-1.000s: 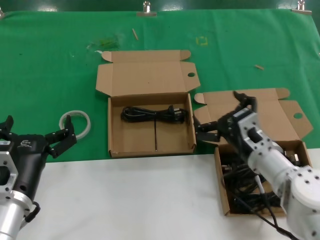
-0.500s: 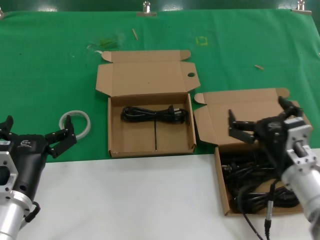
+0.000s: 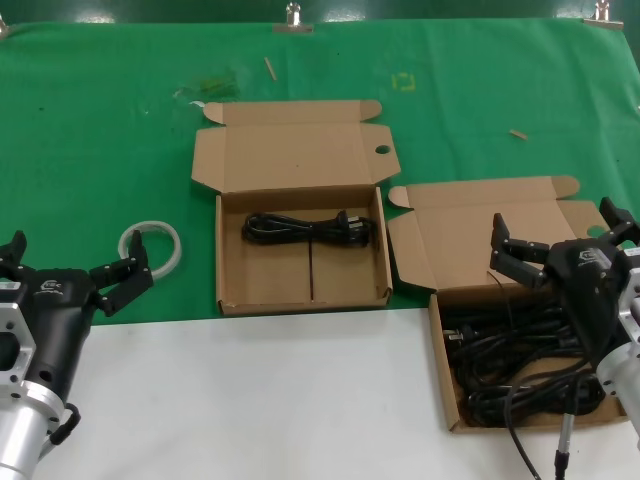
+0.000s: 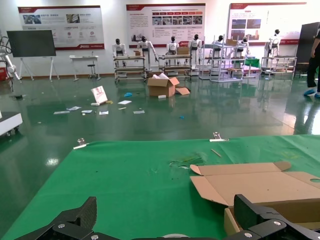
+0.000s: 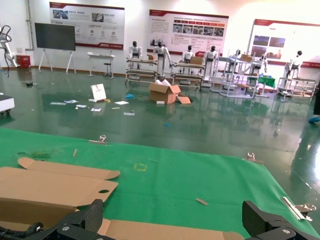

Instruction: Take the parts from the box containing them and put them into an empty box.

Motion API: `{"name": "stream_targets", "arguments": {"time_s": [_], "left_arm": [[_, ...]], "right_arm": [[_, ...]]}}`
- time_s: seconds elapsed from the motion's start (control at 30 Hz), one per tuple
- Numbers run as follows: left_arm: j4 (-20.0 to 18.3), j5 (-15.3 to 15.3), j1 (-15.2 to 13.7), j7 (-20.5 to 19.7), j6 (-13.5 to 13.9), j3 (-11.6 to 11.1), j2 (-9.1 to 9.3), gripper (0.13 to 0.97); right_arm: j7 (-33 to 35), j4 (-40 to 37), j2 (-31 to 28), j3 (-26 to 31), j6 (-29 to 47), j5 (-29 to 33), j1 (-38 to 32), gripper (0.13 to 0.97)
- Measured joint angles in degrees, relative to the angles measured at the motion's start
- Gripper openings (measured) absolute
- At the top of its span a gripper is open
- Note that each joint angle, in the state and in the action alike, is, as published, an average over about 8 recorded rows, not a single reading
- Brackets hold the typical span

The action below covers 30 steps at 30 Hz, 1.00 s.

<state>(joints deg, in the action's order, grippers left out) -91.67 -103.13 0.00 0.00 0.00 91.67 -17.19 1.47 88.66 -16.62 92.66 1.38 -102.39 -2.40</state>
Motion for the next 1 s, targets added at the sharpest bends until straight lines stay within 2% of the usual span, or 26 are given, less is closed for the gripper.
{"name": "stream_targets", "arguments": {"time_s": [1.0], "left_arm": [[0.0,0.0,0.0,0.0,0.0,0.0,0.0,0.966]], "right_arm": [[0.0,0.0,0.0,0.0,0.0,0.0,0.0,0.966]]}}
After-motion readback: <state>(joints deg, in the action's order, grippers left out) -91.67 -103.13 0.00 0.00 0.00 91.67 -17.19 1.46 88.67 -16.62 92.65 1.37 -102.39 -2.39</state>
